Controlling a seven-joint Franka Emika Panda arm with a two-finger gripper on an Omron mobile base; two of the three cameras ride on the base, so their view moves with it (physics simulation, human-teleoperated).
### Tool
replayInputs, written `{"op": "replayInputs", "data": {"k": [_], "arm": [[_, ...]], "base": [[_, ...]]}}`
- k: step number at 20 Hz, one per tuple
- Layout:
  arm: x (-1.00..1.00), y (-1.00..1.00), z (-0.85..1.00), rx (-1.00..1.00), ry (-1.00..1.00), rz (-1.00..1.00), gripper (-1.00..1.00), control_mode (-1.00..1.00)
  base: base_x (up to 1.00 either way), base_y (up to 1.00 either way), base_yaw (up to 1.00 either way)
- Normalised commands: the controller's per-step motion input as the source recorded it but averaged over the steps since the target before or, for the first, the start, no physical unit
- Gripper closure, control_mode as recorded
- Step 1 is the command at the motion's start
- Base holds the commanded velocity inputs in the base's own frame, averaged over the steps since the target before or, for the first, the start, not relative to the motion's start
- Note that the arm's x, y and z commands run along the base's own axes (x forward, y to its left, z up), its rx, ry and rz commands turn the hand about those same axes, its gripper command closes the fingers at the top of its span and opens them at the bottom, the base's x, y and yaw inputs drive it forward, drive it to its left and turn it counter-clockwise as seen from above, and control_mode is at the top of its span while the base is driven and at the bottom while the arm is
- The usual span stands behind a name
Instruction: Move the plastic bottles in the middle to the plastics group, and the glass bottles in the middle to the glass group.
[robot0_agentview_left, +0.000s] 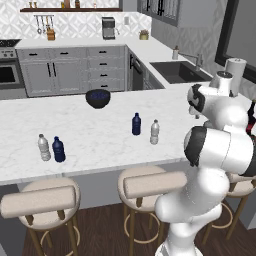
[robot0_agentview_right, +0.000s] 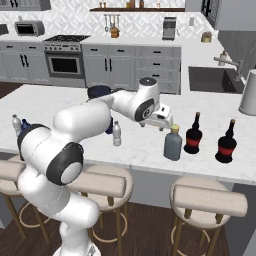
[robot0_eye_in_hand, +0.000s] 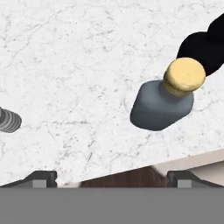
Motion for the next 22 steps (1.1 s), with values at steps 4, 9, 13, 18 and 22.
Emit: {"op": "replayInputs", "data": {"k": [4,9,13,18,22], "arm": [[0.12,1.00,-0.03,0.00,0.00,0.15,-1.00,-1.00],[0.39,1.00,-0.08,0.00,0.00,0.30,-1.00,-1.00],[0.11,0.91,0.00,0.00,-0.04,0.27,-1.00,-1.00],[0.00,0.18,0.00,0.00,0.00,0.06,-1.00,-1.00],[-0.01,0.07,0.00,0.00,0.00,0.04,-1.00,-1.00]], "base": [[0.00,0.00,0.00],[0.00,0.00,0.00],[0.00,0.00,0.00],[0.00,0.00,0.00],[0.00,0.00,0.00]]}}
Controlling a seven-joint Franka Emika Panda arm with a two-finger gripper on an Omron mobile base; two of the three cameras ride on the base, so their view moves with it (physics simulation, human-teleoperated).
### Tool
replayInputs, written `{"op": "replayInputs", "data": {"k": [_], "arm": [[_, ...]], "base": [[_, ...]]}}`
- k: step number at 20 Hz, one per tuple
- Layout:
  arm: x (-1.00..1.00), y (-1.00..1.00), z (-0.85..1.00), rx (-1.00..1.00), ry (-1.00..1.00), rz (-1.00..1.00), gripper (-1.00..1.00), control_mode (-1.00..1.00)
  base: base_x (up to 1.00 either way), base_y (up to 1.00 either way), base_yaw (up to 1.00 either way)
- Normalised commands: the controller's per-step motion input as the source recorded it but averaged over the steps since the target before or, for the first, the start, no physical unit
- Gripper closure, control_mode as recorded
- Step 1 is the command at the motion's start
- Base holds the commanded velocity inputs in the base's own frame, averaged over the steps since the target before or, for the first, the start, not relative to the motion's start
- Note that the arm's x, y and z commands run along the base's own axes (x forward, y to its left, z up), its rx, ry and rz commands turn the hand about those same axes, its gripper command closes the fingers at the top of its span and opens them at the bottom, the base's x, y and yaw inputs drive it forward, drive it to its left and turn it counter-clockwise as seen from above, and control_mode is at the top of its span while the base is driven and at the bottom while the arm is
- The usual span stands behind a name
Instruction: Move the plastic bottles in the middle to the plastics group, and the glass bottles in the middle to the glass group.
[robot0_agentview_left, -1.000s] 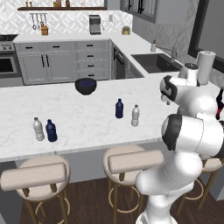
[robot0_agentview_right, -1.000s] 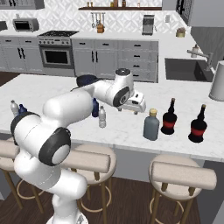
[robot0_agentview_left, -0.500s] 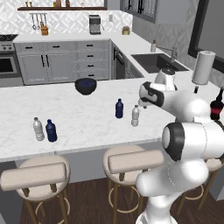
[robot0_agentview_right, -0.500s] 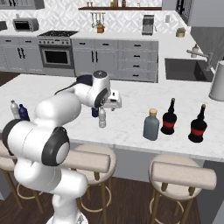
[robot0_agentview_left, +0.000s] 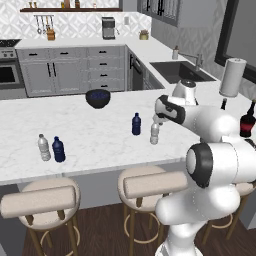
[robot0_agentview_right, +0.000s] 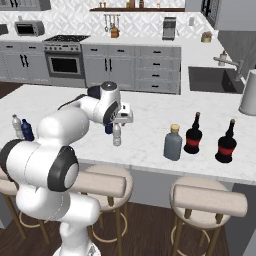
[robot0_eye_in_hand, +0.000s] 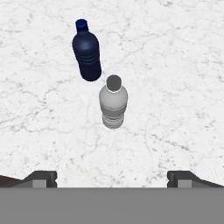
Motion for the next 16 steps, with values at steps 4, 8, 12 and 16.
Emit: {"op": "replayInputs", "data": {"k": [4,8,12,16], "arm": [[0.26,0.13,-0.01,0.00,0.00,-0.02,-1.00,-1.00],[0.37,0.39,-0.05,0.00,0.00,-0.06,-1.00,-1.00],[0.17,0.00,-0.16,-0.01,0.00,0.00,-1.00,-1.00],[0.13,0.00,-0.30,-0.05,0.00,0.00,-1.00,-1.00]], "base": [[0.00,0.00,0.00],[0.00,0.00,0.00],[0.00,0.00,0.00],[0.00,0.00,0.00]]}}
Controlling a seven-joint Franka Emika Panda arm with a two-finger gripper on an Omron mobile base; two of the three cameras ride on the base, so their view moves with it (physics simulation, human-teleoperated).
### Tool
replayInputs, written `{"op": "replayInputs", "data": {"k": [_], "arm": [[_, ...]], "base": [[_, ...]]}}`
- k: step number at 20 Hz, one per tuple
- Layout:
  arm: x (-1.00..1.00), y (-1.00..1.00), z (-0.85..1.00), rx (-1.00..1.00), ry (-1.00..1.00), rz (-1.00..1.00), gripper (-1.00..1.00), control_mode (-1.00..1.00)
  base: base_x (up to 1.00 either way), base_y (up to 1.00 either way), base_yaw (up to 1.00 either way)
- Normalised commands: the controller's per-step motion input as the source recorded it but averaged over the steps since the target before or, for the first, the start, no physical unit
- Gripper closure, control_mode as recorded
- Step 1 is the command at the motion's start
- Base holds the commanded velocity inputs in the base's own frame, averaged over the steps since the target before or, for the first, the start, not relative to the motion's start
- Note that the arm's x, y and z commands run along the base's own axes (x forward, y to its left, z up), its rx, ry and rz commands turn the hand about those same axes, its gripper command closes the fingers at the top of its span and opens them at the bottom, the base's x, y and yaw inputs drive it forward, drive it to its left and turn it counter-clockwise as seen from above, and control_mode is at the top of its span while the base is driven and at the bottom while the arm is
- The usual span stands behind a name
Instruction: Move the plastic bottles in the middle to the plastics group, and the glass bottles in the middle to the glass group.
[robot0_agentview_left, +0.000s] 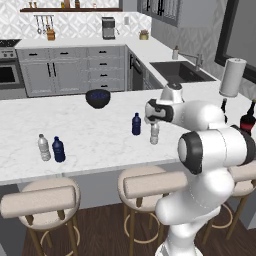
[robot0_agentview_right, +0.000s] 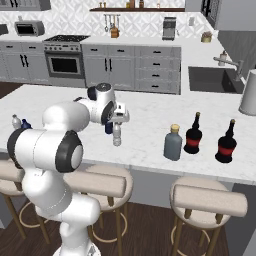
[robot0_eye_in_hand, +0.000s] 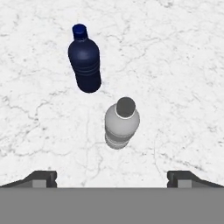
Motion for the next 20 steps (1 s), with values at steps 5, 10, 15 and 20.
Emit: {"op": "replayInputs", "data": {"k": [5,10,15,20], "arm": [[0.07,-0.02,-0.17,0.00,0.00,0.00,-1.00,-1.00],[0.14,0.00,-0.09,0.00,0.00,0.00,-1.00,-1.00],[0.22,0.00,-0.03,0.00,0.00,0.00,-1.00,-1.00],[0.12,0.00,-0.22,0.00,0.00,0.00,-1.00,-1.00]], "base": [[0.00,0.00,0.00],[0.00,0.00,0.00],[0.00,0.00,0.00],[0.00,0.00,0.00]]}}
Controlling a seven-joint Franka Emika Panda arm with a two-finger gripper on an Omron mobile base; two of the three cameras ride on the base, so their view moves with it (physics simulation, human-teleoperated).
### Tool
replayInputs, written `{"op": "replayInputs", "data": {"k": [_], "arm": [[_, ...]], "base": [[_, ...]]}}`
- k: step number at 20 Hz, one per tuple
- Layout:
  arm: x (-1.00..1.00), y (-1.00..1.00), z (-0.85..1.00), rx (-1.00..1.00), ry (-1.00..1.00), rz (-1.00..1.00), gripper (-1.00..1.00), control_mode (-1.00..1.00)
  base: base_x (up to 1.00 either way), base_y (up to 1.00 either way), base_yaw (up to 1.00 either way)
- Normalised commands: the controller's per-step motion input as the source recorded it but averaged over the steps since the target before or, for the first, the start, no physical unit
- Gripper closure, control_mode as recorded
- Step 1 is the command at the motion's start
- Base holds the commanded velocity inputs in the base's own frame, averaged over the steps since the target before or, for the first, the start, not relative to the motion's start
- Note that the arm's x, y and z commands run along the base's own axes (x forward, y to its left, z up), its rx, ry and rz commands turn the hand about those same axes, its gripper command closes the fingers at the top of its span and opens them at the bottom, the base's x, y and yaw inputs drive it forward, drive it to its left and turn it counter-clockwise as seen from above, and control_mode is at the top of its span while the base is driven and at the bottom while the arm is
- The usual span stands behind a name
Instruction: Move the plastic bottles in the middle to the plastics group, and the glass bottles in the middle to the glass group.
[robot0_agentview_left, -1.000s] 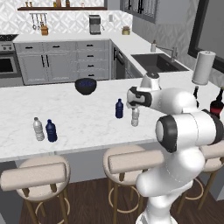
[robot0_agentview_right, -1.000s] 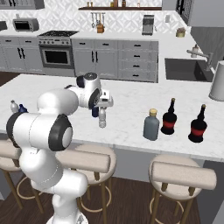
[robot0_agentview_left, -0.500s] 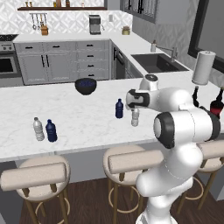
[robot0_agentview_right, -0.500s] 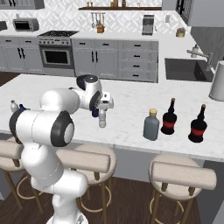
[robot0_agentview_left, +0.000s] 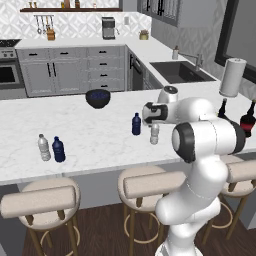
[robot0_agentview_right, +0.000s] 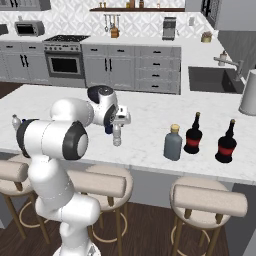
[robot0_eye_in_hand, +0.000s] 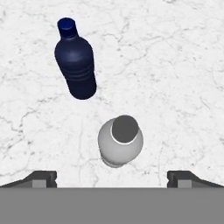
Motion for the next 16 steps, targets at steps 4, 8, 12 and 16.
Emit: {"op": "replayInputs", "data": {"k": [4,8,12,16], "arm": [[0.00,0.00,-0.33,0.00,0.00,0.00,-1.00,-1.00],[0.00,0.00,-0.17,0.00,0.00,0.00,-1.00,-1.00],[0.04,0.00,-0.03,0.00,0.00,0.00,-1.00,-1.00],[0.06,0.00,0.00,0.00,0.00,0.00,-1.00,-1.00]], "base": [[0.00,0.00,0.00],[0.00,0.00,0.00],[0.00,0.00,0.00],[0.00,0.00,0.00]]}}
